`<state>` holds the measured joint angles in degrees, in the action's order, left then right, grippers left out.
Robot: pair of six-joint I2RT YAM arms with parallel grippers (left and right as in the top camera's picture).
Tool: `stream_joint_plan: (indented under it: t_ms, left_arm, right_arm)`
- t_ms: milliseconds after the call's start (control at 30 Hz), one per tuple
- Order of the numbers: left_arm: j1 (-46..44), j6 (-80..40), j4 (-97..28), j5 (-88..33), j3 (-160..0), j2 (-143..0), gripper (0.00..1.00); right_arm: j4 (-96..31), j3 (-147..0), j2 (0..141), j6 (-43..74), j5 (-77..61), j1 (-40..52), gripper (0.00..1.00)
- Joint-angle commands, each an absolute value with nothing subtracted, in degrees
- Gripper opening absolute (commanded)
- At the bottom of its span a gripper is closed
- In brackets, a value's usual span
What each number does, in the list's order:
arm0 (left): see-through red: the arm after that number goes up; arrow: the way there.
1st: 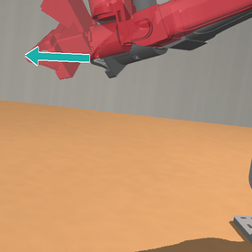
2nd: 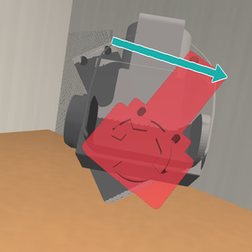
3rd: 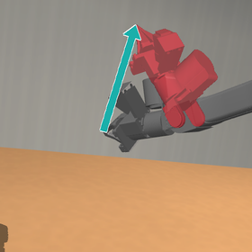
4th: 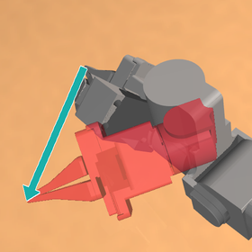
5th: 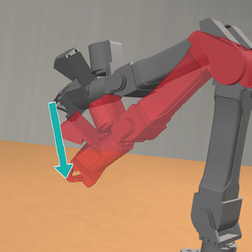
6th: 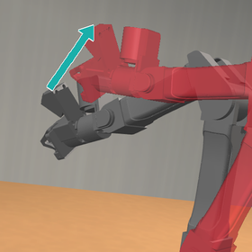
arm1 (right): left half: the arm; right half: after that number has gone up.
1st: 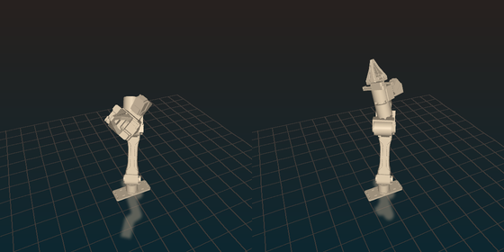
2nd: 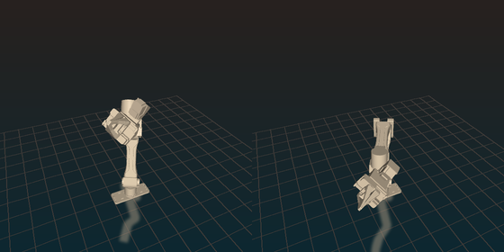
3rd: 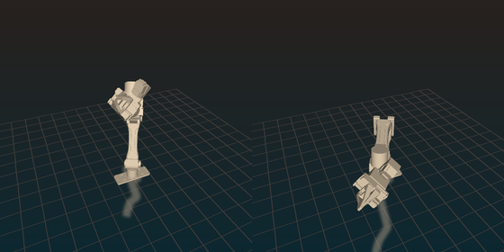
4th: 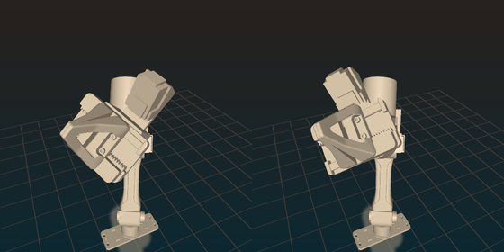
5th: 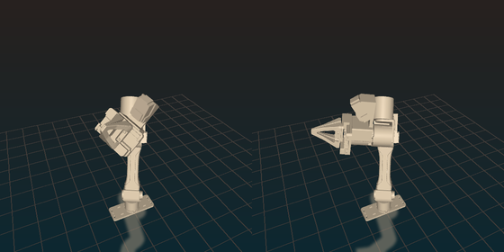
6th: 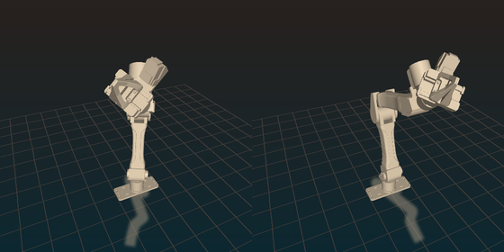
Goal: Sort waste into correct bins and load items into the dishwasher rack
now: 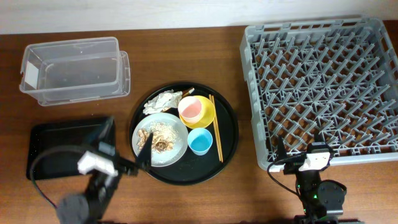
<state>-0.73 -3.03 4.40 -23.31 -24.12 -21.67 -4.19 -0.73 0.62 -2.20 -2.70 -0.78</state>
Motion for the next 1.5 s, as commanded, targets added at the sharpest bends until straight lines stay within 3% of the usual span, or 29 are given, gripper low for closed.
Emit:
stream_joint_plan:
  t_ms: [0,167,300,467,567,933,967,1033,1067,1167,1400,1467]
  left_arm:
    - [-0.6,1.74,-9.96,-23.14,-41.39,-39.68,0.99]
    - [-0.58,3.29,-33.5,-25.58,-65.58,-65.52,0.99]
    - [-1.1,3.29,-40.38,-31.83,-75.24,-77.34,0.99]
    - [-6.31,3.29,-54.83,-9.67,-88.44,-90.52,0.99]
    - [-9.39,3.29,-55.16,-0.62,-89.12,-95.2,0.99]
    - [-11.0,-7.49,-53.69,-1.91,-89.12,-109.16,0.99]
    - [-11.0,-8.38,-53.52,-1.89,-89.12,-109.89,0.95]
    - [-11.0,-9.76,-52.49,-1.89,-89.12,-111.46,0.57]
    - [-11.05,-10.59,-52.05,-1.91,-89.12,-112.03,0.51]
    - [-11.53,-12.4,-50.85,-1.89,-89.12,-114.26,0.45]
    - [-12.23,-13.96,-49.74,-1.93,-89.12,-117.64,0.45]
    - [-12.29,-14.79,-49.76,-2.13,-89.12,-117.75,0.38]
  right_arm:
    - [-4.25,-0.32,0.21,-2.57,-3.2,-1.15,0.98]
    - [-4.23,-0.32,0.21,-2.57,-3.22,-1.15,0.98]
    - [-4.23,-0.32,0.21,-2.57,-3.2,-1.15,0.98]
    - [-4.25,-0.32,0.21,-2.57,-3.2,-1.15,0.98]
    - [-4.25,-0.32,0.21,-2.57,-3.2,-1.15,0.98]
    - [-4.23,-0.32,0.21,-2.57,-3.22,-1.15,0.98]
    - [-4.23,-0.32,0.21,-2.57,-3.2,-1.15,0.98]
    - [-4.25,-0.32,0.21,-2.57,-3.2,-1.15,0.98]
    - [-4.23,-0.32,0.21,-2.57,-3.22,-1.15,0.98]
    - [-4.23,-0.32,0.21,-2.57,-3.2,-1.15,0.98]
    - [-4.23,-0.32,0.21,-2.57,-3.2,-1.15,0.98]
    - [-4.23,-0.32,0.21,-2.57,-3.2,-1.15,0.98]
